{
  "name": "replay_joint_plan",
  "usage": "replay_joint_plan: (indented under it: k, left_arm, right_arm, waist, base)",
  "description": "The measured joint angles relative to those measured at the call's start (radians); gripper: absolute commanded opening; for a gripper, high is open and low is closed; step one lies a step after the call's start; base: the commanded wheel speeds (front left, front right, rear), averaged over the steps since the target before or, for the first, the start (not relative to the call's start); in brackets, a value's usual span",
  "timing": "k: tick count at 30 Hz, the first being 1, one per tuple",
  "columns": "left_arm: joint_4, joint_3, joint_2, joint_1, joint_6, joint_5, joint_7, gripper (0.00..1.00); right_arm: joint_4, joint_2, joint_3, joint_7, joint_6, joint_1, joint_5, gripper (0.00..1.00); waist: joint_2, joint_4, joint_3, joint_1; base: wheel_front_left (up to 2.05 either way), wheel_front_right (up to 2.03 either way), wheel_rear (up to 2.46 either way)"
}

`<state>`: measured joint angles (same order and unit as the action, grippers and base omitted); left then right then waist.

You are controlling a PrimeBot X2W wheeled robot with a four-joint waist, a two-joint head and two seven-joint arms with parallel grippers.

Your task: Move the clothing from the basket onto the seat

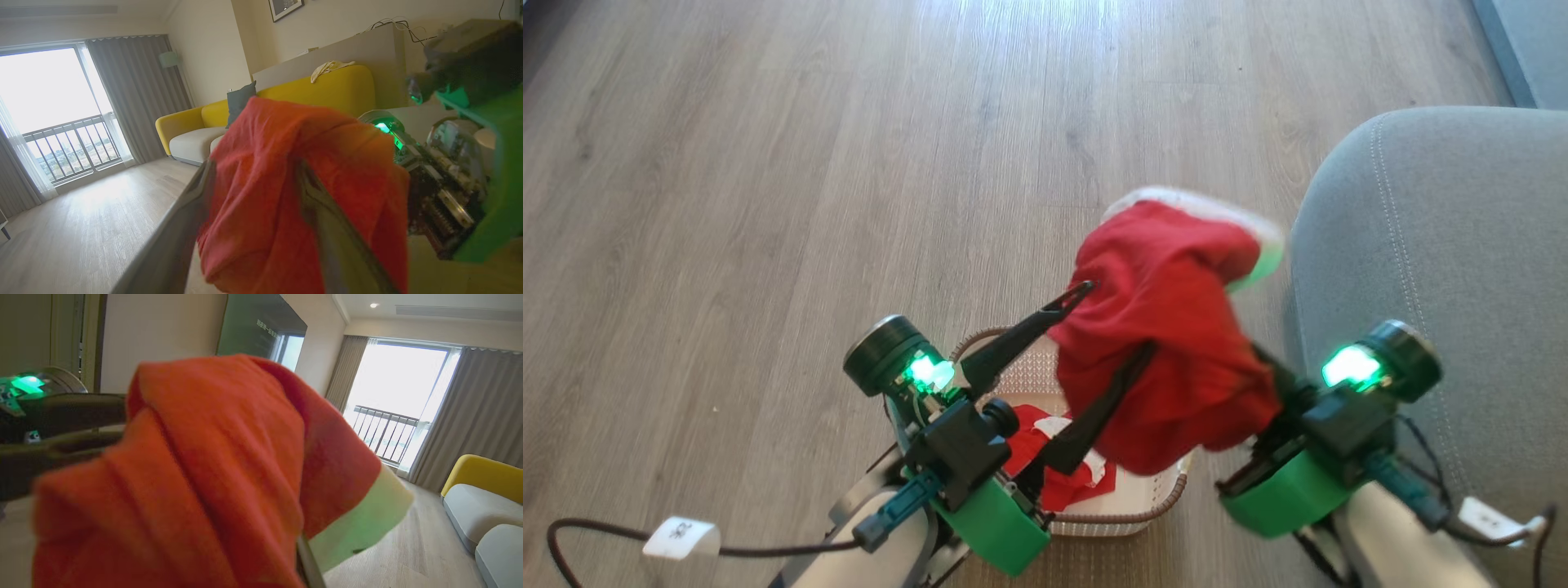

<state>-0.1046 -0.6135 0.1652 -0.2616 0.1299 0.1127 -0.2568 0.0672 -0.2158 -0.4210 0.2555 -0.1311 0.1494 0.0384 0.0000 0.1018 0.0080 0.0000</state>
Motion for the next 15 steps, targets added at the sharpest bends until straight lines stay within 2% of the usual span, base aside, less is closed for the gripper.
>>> replay_joint_plan:
  k: [15]
  left_arm:
    - [0.137,-0.003,0.017,0.065,0.0,0.001,0.0,1.0]
  right_arm:
    - [0.012,0.065,0.228,0.0,0.0,-0.046,0.023,0.0]
  waist:
    - [0.0,-0.011,-0.005,0.0]
  base:
    - [0.0,0.0,0.0]
